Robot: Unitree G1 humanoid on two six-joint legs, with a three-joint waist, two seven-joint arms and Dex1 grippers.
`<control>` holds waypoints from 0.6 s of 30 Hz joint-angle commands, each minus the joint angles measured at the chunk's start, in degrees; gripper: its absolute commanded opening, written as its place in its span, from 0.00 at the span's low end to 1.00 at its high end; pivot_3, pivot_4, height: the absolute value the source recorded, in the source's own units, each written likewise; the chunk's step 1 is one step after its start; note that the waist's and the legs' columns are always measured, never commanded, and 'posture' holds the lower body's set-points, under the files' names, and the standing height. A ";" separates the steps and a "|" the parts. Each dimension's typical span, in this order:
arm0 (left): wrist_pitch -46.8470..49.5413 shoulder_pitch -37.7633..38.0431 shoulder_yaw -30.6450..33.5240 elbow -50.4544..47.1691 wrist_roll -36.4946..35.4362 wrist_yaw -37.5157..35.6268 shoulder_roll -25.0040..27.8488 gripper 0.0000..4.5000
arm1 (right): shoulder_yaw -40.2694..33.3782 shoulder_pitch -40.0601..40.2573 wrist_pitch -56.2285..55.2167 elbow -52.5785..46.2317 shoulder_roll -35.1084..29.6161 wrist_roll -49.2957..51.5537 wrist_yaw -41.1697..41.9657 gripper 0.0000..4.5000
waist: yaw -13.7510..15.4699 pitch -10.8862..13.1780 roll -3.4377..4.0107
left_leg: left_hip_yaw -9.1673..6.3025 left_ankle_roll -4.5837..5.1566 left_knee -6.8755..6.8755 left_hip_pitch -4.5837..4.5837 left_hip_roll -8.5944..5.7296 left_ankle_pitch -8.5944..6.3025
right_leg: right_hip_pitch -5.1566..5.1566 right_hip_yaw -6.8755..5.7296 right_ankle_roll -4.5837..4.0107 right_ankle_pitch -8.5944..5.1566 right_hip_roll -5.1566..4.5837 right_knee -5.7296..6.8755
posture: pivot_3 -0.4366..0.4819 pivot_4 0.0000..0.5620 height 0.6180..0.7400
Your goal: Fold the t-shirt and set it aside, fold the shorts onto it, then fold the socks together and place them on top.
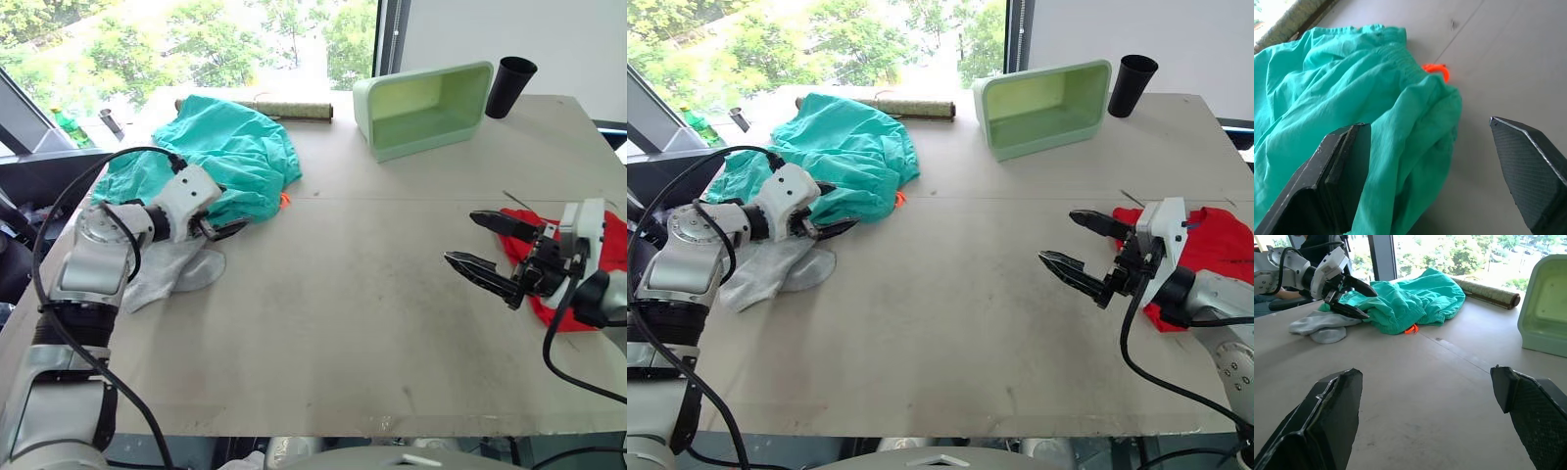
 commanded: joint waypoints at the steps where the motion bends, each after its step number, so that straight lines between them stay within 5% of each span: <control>1: -6.04 -2.80 -0.47 4.25 2.88 -1.17 1.55 0.92 | -0.71 -0.45 -0.22 -1.11 -0.55 0.88 0.27 0.98 | 0.00 0.00 0.00 | 0.00 0.00 0.00 0.00 0.00 0.00 | 0.00 -0.01 0.00 0.00 0.00 0.00 | 0.48 0.27 1.00; 3: -8.35 -4.42 -1.58 7.89 4.11 -1.86 0.42 0.92 | -0.30 -0.37 -0.40 -1.04 -0.45 0.47 0.35 0.98 | -0.02 0.00 0.00 | 0.00 0.01 0.00 0.00 0.00 0.00 | 0.00 -0.01 0.00 0.00 0.00 0.00 | 0.48 0.27 1.00; 6: -12.88 -8.45 -4.52 14.89 6.92 -2.85 -2.12 0.75 | 0.84 -0.89 -0.81 -1.18 0.20 -0.23 -0.15 1.00 | 0.04 -0.02 -0.03 | 0.01 0.07 0.01 -0.01 0.00 0.04 | 0.00 -0.04 0.01 0.00 0.00 0.01 | 0.48 0.27 1.00; 13: -17.77 -14.34 -5.20 21.90 7.09 -7.69 -3.58 0.02 | -0.41 1.06 -1.92 -1.71 0.37 -1.22 -0.32 1.00 | -0.12 -0.01 -0.28 | 0.01 0.27 0.03 -0.09 0.00 0.14 | -0.02 -0.06 0.01 0.00 0.05 0.05 | 0.48 0.27 1.00; 18: -14.71 -16.09 -5.15 16.63 4.35 -12.66 -5.65 0.02 | -1.18 1.99 -2.45 -1.79 0.52 -1.13 -0.61 1.00 | -0.06 -0.01 -0.28 | 0.02 0.27 0.05 -0.08 0.00 0.14 | -0.01 -0.07 0.02 0.00 0.06 0.07 | 0.48 0.27 1.00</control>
